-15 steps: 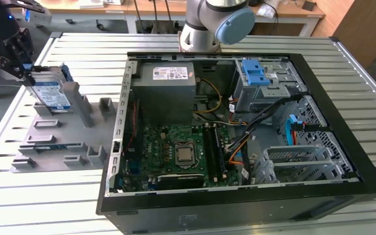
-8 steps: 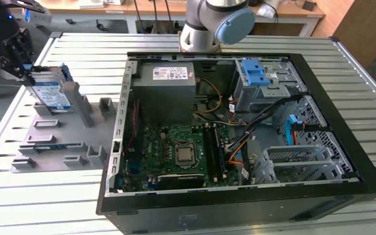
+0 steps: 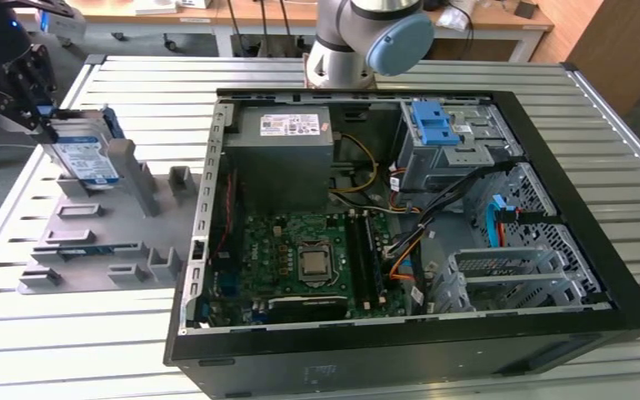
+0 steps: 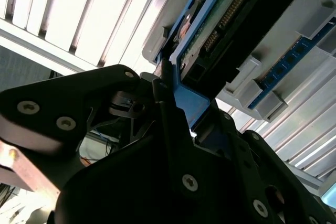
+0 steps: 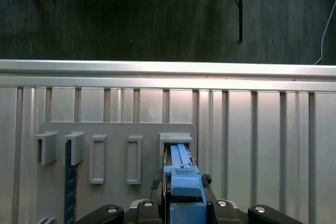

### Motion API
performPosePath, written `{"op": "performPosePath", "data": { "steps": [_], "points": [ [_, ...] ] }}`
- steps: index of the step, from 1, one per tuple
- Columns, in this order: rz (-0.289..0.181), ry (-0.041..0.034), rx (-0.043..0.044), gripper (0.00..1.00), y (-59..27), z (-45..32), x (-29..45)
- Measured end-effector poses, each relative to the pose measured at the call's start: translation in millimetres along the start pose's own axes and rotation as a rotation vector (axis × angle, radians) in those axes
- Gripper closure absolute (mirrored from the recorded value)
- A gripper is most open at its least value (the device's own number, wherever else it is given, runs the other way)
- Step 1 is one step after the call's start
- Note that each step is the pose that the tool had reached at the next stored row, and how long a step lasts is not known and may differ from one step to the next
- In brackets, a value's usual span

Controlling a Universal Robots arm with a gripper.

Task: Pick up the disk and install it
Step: 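Pick up the disk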

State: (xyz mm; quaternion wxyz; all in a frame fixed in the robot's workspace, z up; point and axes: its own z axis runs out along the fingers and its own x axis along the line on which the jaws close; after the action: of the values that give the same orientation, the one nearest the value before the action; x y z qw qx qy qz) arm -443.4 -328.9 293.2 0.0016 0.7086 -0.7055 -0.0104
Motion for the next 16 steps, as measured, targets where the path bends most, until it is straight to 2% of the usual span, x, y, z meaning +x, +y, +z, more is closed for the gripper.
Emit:
{"op": "performPosePath", "data": {
  "steps": [6,16],
  "points": [
    [0.001,0.0,0.0006,0.64,0.1,-7.5,-0.1],
    [0.001,0.0,0.0005,0.64,0.4,-24.6,-0.3]
  ]
}}
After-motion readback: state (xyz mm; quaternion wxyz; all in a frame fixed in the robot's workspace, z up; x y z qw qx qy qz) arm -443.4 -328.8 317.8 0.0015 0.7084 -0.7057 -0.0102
